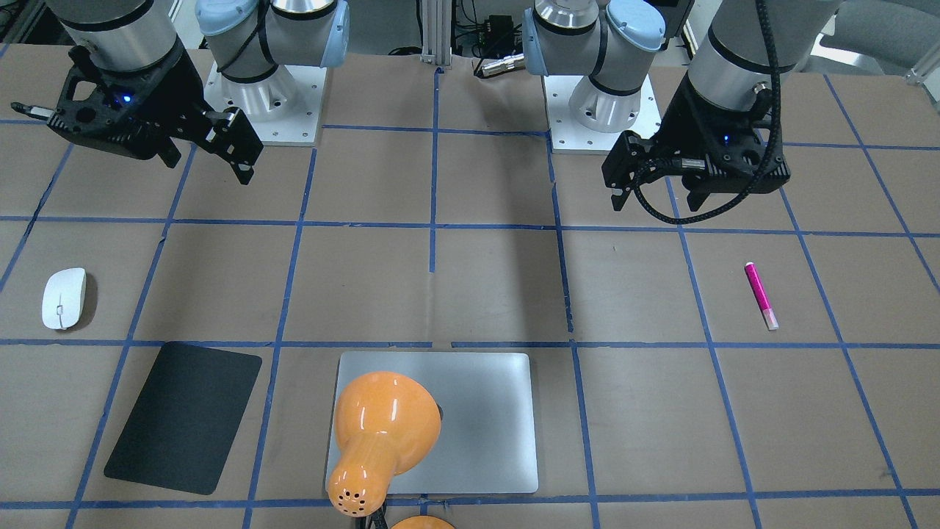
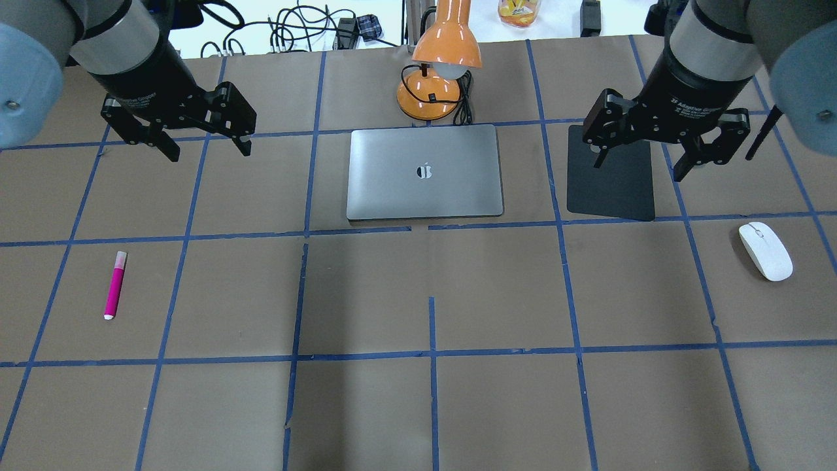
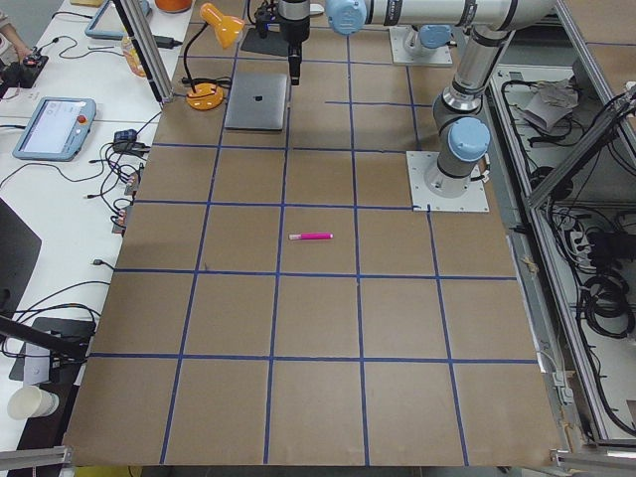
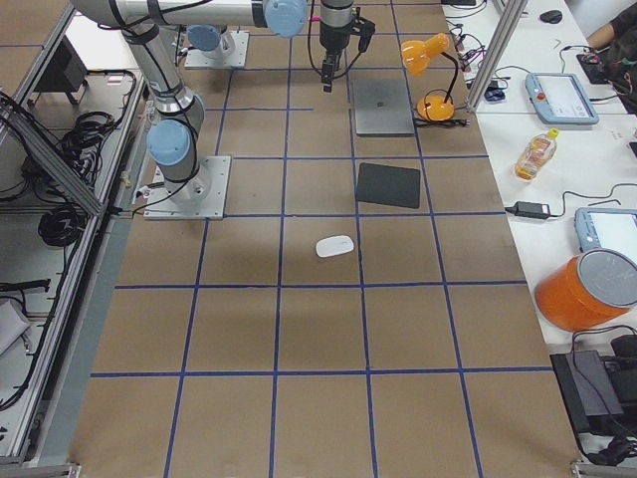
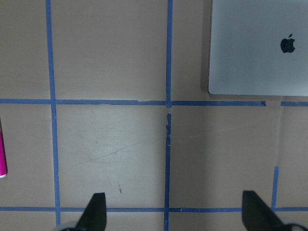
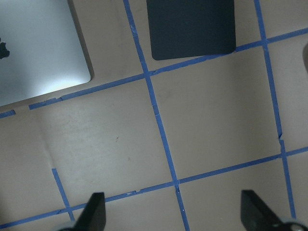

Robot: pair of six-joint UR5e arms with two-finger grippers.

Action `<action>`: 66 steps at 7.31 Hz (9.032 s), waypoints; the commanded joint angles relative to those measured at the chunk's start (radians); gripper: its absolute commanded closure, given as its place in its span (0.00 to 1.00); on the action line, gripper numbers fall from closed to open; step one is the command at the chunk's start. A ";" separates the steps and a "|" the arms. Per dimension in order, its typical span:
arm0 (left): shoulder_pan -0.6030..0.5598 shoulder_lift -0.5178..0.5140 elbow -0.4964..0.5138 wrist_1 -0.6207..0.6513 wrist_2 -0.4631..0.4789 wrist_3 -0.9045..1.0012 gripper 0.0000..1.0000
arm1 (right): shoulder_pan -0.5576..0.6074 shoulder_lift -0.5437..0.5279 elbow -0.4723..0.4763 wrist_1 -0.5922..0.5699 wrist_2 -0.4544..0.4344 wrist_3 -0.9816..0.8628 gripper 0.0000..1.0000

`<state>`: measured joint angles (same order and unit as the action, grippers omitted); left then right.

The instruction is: Place pen and mouse around notebook

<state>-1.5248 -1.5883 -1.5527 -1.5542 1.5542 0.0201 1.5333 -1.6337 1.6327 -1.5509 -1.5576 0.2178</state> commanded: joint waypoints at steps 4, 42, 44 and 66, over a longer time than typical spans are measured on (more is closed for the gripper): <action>0.003 0.002 -0.003 -0.006 -0.002 0.006 0.00 | -0.007 0.006 0.009 0.002 -0.060 -0.015 0.00; -0.460 -0.387 -0.308 0.568 -0.013 -1.880 1.00 | -0.361 0.475 0.161 -0.758 -0.019 -0.472 0.49; -0.465 -0.415 -0.310 0.651 -0.016 -1.921 1.00 | -0.247 0.564 0.049 -0.758 -0.021 -0.324 0.48; -0.178 -0.029 0.029 -0.058 0.003 -0.146 0.00 | -0.009 0.017 0.025 -0.057 -0.029 -0.121 0.00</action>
<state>-1.7042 -1.6193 -1.5258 -1.6128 1.5558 -0.1246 1.5246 -1.5993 1.6475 -1.6133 -1.5856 0.0953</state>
